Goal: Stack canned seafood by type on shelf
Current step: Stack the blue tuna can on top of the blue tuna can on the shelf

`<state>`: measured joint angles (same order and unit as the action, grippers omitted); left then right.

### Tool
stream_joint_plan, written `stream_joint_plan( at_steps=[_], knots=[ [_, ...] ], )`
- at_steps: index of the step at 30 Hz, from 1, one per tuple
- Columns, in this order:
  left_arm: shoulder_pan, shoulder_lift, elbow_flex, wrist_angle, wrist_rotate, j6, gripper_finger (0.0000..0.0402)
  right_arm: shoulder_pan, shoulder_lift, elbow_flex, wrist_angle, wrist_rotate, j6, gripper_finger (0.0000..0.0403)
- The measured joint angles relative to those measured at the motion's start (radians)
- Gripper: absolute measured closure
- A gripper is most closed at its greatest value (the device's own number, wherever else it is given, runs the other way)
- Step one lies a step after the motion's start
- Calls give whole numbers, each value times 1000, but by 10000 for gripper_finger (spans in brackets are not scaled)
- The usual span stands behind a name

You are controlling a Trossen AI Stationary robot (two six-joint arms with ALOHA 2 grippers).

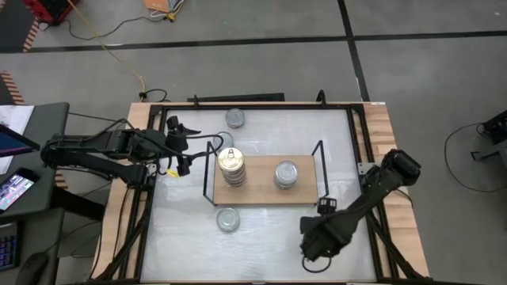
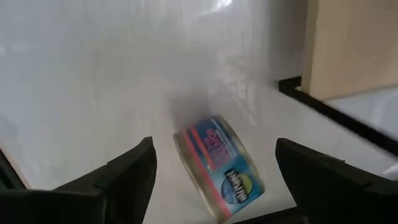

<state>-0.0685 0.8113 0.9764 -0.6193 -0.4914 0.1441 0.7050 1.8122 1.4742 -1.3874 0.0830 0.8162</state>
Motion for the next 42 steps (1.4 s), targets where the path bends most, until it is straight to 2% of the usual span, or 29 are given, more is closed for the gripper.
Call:
stream_joint_plan(
  at_steps=[7, 16, 30, 37, 42],
  knots=[
    [0, 0, 0, -14, 19, 8, 100, -68, 0, 0, 1, -127, -202, 44],
    [0, 0, 0, -31, 45, 6, 100, -67, 8, -16, -16, -139, -495, 46],
    [0, 0, 0, -43, 43, -8, 100, -15, 8, -147, -17, -132, -656, 75],
    [0, 0, 0, -44, 42, -10, 100, -4, 8, -190, 15, -127, -660, 78],
    [0, 0, 0, -45, 42, -10, 100, -1, 8, -191, 70, -121, -660, 111]
  ],
)
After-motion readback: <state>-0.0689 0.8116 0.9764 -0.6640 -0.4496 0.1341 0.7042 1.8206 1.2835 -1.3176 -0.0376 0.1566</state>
